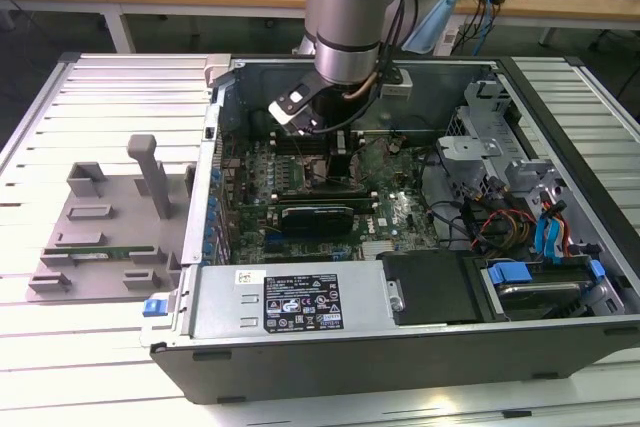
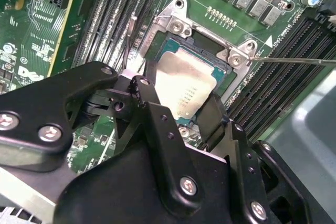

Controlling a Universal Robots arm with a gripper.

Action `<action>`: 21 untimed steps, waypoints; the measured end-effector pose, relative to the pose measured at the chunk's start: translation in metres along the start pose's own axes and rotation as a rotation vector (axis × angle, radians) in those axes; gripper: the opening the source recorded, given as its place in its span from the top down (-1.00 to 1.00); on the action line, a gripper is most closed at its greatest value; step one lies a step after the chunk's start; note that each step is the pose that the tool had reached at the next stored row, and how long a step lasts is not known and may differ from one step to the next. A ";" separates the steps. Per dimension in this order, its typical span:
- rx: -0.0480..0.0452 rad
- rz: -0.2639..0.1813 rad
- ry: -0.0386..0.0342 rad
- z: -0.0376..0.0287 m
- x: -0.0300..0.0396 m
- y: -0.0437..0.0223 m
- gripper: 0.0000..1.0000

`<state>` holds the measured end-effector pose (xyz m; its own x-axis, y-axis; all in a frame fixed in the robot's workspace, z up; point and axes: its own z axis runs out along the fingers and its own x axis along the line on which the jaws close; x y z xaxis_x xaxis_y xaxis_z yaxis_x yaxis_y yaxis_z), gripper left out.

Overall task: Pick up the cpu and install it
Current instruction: 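Place the cpu into insertion slot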

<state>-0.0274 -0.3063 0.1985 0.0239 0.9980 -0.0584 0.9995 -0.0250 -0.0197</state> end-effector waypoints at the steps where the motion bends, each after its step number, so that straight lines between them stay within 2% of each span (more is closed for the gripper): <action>1: 0.0003 0.000 -0.0004 0.0009 0.0000 0.0000 -0.08; 3: 0.0004 0.000 -0.0006 0.0028 0.0000 0.0000 -0.08; 10: 0.0000 0.000 0.0002 0.0034 0.0002 0.0001 -0.11; 11: 0.0000 0.000 0.0002 0.0035 0.0002 0.0001 -0.22; 21: -0.0002 -0.001 0.0002 0.0033 0.0029 0.0003 -0.22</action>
<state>-0.0271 -0.3035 0.1950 0.0229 0.9980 -0.0582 0.9995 -0.0241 -0.0196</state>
